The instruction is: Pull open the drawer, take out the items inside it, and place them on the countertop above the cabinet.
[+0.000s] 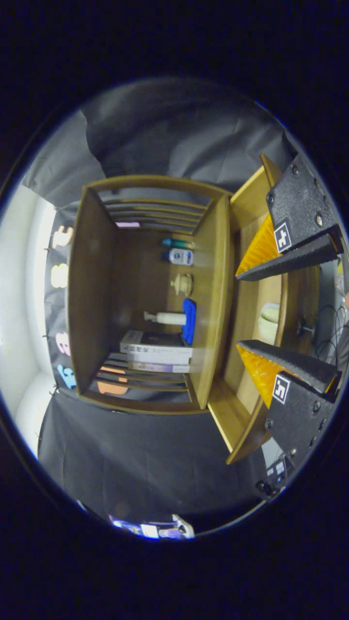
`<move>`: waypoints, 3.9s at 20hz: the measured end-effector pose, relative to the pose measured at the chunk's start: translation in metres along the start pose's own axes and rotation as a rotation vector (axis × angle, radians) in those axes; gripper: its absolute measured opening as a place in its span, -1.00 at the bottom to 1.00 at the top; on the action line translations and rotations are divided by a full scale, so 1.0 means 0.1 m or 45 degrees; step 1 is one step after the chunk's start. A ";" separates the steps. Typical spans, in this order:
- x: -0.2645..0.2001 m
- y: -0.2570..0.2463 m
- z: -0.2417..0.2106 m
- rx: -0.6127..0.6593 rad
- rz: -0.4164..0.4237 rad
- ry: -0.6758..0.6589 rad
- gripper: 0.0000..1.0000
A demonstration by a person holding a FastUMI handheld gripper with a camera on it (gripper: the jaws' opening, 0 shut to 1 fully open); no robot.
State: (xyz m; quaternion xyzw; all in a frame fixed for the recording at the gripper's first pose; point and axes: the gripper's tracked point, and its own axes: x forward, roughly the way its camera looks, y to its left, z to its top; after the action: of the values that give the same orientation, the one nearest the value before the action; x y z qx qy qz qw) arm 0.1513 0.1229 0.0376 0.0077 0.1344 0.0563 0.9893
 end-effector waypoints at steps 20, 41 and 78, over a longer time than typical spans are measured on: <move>1.11 -0.04 -0.97 0.151 -0.071 0.893 0.25; 0.91 -0.15 -0.18 0.026 -0.041 0.625 -0.64; 2.50 -0.58 0.84 0.221 -0.171 0.505 -0.60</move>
State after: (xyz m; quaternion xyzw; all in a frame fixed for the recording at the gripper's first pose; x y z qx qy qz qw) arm 0.4189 0.0934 0.0503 0.0726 0.3307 -0.0210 0.9407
